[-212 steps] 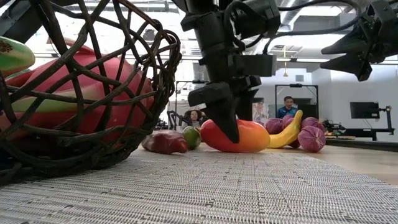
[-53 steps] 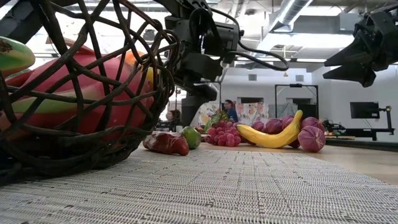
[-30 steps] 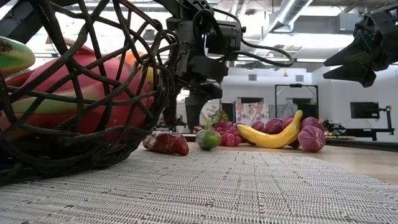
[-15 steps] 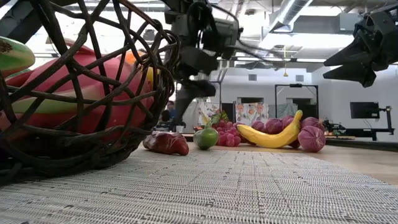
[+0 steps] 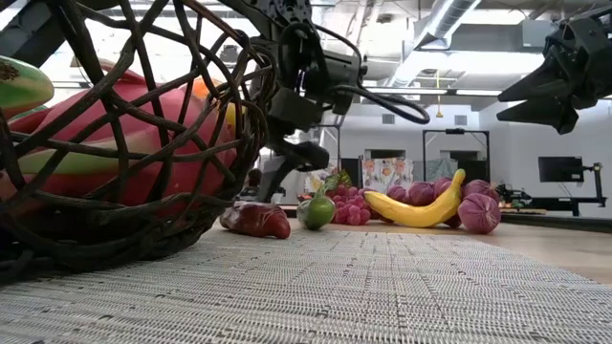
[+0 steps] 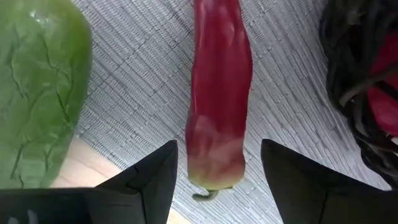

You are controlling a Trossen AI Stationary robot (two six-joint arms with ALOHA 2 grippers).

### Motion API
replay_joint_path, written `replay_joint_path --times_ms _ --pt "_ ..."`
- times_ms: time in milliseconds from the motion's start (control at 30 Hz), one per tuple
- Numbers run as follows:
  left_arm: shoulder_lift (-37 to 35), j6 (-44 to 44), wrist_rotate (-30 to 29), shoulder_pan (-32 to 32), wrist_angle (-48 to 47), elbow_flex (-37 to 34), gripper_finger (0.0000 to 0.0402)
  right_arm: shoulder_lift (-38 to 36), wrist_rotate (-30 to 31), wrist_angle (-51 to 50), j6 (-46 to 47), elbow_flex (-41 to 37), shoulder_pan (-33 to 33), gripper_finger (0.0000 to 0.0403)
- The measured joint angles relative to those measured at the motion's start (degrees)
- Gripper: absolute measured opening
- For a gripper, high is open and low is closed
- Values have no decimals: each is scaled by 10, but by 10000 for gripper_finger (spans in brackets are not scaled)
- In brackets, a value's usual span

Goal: Build produce basket
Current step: Put the red chili pepper into the mesh basket

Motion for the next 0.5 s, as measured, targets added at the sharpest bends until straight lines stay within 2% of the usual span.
replay_joint_path --times_ms 133,333,500 --pt "0 -9 -13 0 35 -6 215 0 0 0 0 0 0 255" --pt "-1 -36 -84 0 71 -6 215 0 0 0 0 0 0 255" --pt "0 -37 -87 2 74 -7 215 0 0 0 0 0 0 255"
